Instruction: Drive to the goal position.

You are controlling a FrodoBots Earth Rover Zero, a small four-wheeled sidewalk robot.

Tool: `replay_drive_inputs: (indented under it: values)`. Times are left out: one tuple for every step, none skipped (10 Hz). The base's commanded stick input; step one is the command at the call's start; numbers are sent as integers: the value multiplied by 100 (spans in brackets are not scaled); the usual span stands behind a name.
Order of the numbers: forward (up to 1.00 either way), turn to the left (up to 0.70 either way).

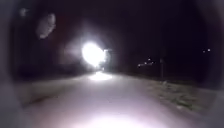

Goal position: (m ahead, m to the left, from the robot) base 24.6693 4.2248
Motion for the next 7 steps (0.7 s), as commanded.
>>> replay_drive_inputs:
  values:
    - [100, 0]
    - [100, 12]
    - [100, 38]
    - [100, 29]
    - [100, 2]
    - [100, 0]
    - [100, 0]
